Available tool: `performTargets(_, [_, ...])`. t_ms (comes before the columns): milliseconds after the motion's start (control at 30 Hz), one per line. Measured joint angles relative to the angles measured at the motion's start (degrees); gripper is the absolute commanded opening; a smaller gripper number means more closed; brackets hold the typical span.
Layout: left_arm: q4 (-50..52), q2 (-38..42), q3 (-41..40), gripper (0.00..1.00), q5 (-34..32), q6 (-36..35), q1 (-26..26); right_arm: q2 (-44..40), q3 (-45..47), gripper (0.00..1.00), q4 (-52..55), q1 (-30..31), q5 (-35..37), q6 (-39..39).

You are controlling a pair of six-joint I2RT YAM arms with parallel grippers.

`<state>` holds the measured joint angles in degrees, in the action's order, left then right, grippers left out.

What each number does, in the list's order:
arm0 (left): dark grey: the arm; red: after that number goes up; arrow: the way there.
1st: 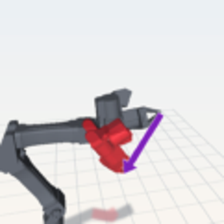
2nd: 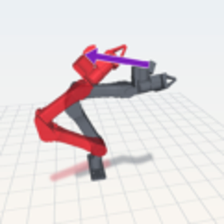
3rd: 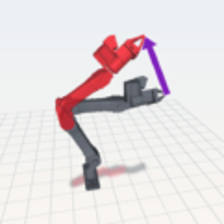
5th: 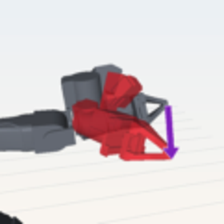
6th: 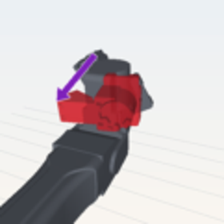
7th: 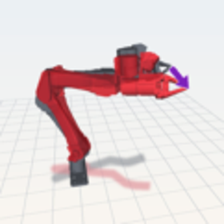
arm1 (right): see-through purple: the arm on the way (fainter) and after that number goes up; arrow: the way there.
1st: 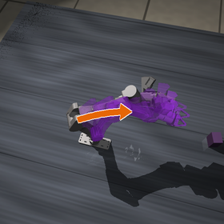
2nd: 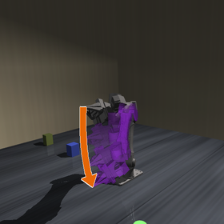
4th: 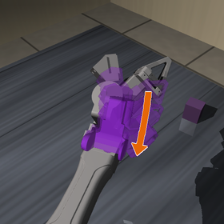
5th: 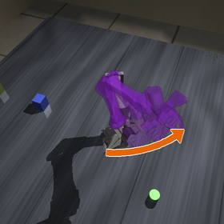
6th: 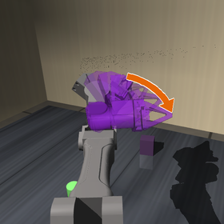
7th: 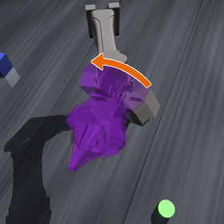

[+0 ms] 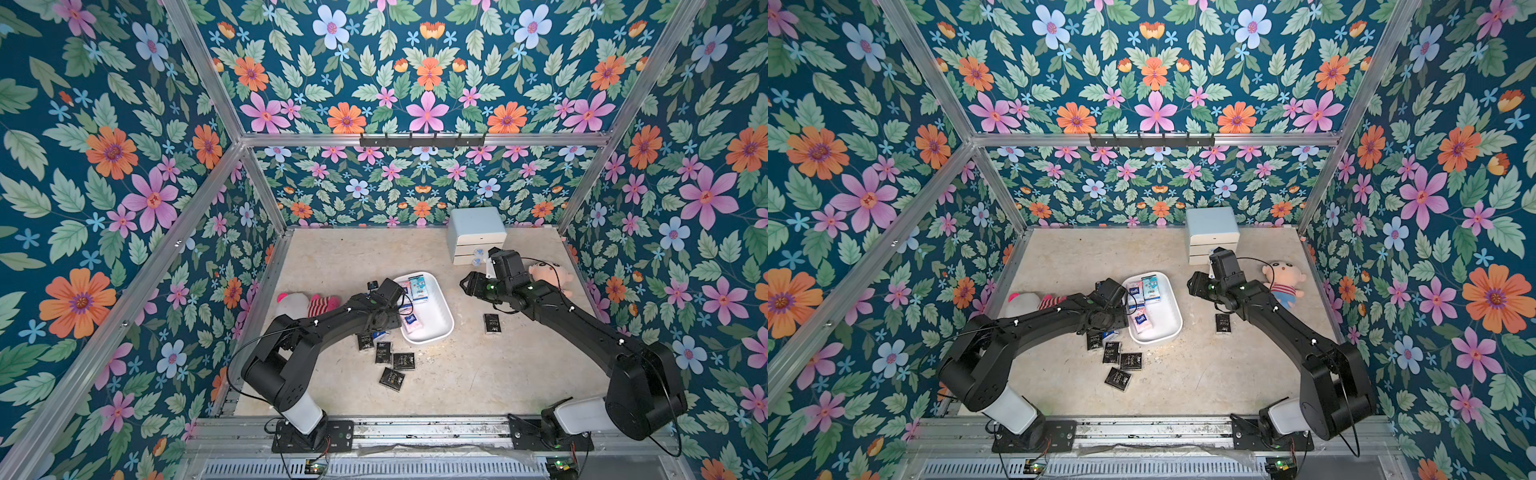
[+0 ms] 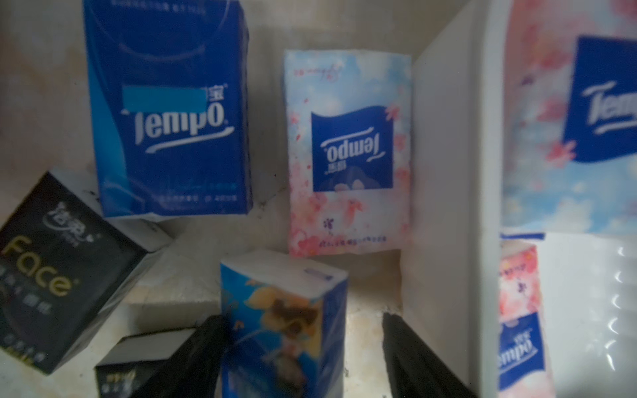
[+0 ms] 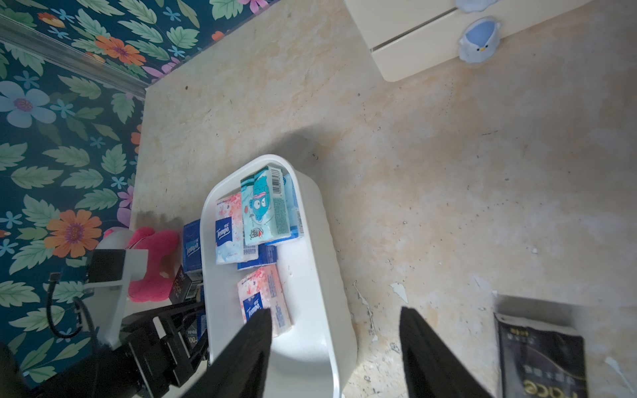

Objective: Put the pocket tissues into the storage box
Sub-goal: Pick up the pocket tissues from the center of the board.

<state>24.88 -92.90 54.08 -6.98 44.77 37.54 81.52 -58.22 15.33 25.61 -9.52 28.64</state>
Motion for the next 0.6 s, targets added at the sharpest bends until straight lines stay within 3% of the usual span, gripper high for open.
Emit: performTargets(600, [-1.44,-0.98,-0.94,0.85,-0.11,-0.39,-0.04,2.36,-2.58,0.63,1.36,-0.11,-0.02,-0.28])
